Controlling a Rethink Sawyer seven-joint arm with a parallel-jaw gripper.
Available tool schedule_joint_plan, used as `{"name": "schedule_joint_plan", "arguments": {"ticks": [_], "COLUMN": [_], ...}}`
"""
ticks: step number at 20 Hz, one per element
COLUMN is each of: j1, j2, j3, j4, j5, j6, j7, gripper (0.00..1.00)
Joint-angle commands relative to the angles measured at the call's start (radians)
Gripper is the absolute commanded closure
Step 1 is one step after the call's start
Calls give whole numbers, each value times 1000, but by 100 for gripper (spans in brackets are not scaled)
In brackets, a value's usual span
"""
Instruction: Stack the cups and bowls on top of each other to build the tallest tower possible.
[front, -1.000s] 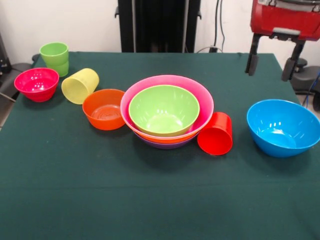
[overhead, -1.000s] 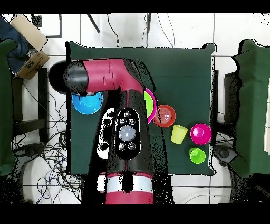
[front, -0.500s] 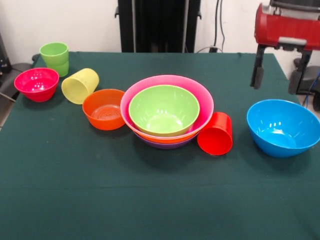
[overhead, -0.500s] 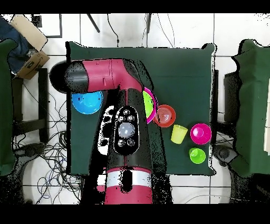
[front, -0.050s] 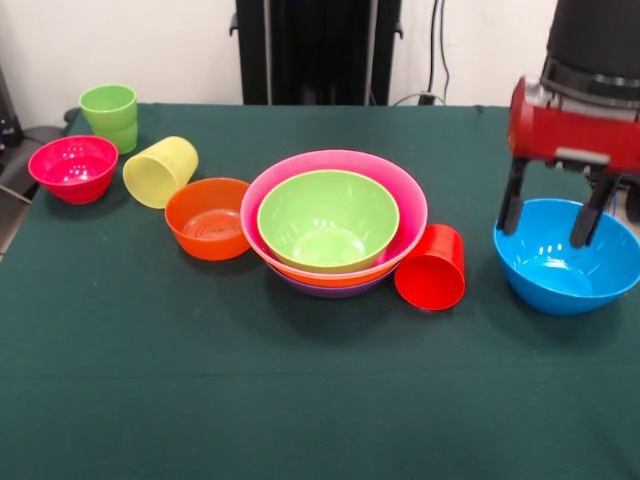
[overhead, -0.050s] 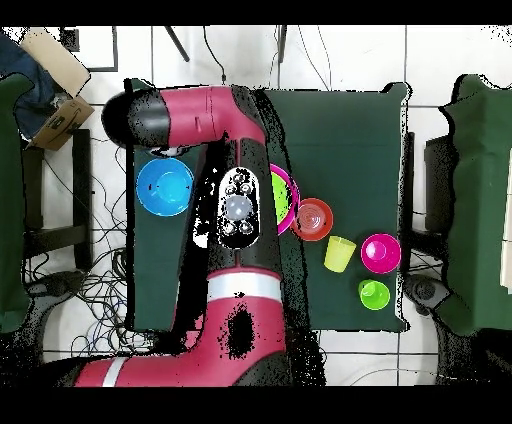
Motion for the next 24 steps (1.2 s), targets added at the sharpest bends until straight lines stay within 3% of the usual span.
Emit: {"name": "schedule_joint_plan", "arguments": {"ticks": [1, 4, 8, 21, 24], "j1": [-15, -28, -44, -51, -49], "j2": [144, 155, 176, 133, 109], "j3": [108, 127, 148, 126, 112], "j4": [-220, -248, -299, -214, -162], "j5": [-79, -91, -108, -81, -70], "j6": [212, 265, 410, 378, 339], "j7": [-218, -308, -441, -470, -435], "gripper": [0, 0, 0, 0, 0]}}
